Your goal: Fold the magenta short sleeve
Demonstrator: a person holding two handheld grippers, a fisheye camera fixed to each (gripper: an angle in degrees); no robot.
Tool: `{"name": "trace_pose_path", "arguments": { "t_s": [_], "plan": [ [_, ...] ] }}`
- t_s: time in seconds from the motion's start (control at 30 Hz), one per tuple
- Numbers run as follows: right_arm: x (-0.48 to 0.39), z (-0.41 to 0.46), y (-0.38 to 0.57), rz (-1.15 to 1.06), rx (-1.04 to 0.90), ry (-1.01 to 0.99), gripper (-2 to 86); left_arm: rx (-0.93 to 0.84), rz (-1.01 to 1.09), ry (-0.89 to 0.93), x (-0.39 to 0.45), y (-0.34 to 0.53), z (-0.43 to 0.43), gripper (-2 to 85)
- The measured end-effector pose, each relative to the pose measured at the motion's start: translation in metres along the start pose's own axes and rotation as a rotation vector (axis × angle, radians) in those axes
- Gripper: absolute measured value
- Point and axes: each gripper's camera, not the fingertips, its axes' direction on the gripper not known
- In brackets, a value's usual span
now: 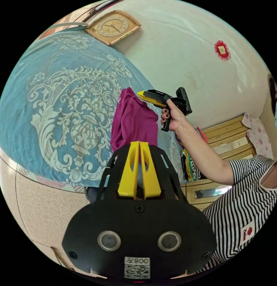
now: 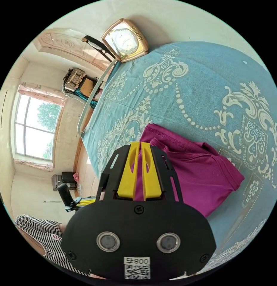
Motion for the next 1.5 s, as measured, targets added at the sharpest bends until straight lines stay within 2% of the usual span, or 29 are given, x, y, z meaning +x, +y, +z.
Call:
{"name": "trace_pose_path", "arguments": {
  "t_s": [0.07,0.17,0.37,0.6,0.77,0.93,1.1,1.2,1.37,1.5],
  "plan": [
    [0.000,0.010,-0.009,-0.001,-0.036,-0.016,0.5,-0.037,0.015,-0.061,-0.002,-0.003,0.012,0.2],
    [-0.002,0.035,-0.024,0.005,-0.130,0.090,0.2,-0.123,-0.001,-0.175,-0.013,-0.001,0.032,0.1],
    [-0.019,0.030,-0.039,-0.038,-0.151,0.107,0.1,-0.103,-0.012,-0.128,-0.019,0.004,0.028,0.1],
    [-0.040,-0.035,-0.010,-0.132,0.003,0.111,0.1,-0.130,0.040,-0.194,-0.008,0.004,0.028,0.2],
    [-0.011,-0.002,-0.015,-0.058,-0.158,0.165,0.1,-0.131,0.023,-0.195,-0.004,0.003,0.032,0.2],
    [-0.020,-0.045,0.001,-0.100,-0.045,0.137,0.1,-0.128,0.056,-0.207,0.014,-0.001,0.024,0.3],
    [0.003,-0.119,0.079,-0.077,0.096,0.086,0.1,-0.143,0.068,-0.208,0.030,-0.010,0.024,0.3],
    [0.036,-0.121,0.110,0.025,0.089,0.099,0.1,-0.163,0.058,-0.249,0.036,-0.014,0.032,0.3],
    [0.073,-0.096,0.107,0.133,0.033,0.085,0.1,-0.164,0.026,-0.230,0.047,-0.022,0.033,0.2],
    [0.047,-0.104,0.117,0.060,0.062,0.086,0.1,-0.180,0.051,-0.266,0.070,-0.029,0.032,0.2]
  ]
}}
